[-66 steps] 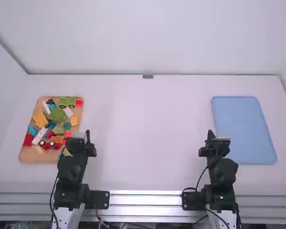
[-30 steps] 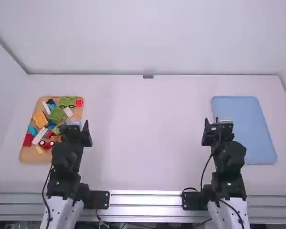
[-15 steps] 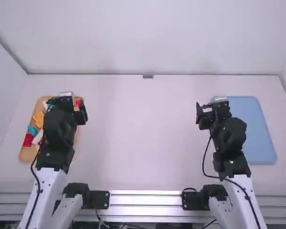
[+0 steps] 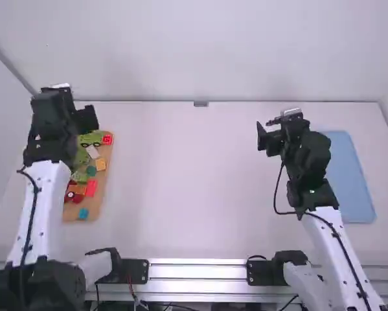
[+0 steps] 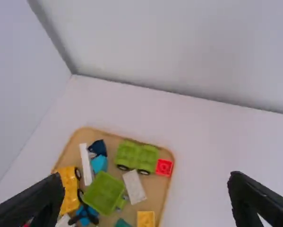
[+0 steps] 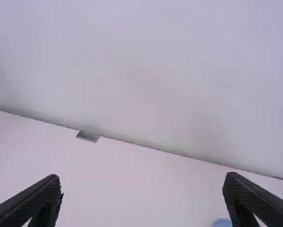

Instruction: Assemble lego blocks to make yellow taxi

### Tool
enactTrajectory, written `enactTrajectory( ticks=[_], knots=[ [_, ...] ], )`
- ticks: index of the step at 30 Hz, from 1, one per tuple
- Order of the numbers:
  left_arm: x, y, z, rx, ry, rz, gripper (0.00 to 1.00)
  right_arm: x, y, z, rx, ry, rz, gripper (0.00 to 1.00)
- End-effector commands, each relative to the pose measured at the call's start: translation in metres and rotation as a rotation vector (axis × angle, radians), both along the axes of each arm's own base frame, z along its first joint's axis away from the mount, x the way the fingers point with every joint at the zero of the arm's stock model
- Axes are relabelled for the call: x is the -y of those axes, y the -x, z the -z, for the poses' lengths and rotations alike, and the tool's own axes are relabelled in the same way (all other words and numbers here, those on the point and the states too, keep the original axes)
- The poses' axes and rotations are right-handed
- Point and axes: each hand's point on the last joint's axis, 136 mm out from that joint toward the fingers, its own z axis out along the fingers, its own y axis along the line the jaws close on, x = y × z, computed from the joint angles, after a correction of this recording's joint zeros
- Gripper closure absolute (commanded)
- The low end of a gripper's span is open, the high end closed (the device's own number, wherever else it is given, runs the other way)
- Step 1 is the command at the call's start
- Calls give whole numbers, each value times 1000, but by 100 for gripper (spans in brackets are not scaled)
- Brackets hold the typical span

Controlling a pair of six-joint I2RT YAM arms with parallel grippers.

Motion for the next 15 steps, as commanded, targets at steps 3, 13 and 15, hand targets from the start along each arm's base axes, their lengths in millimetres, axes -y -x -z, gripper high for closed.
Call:
enactTrajectory(
  ticks=[3, 13, 15],
  knots=[
    [-37, -19, -5, -62, 48, -61, 4, -7, -11, -23, 43, 7, -21, 4],
    [-102, -29, 18, -253, 190, -158, 1, -9, -18, -24, 41, 11, -30, 1],
    [-118, -27, 26, -279, 224, -174, 1, -9, -18, -24, 41, 11, -30, 2]
  ],
)
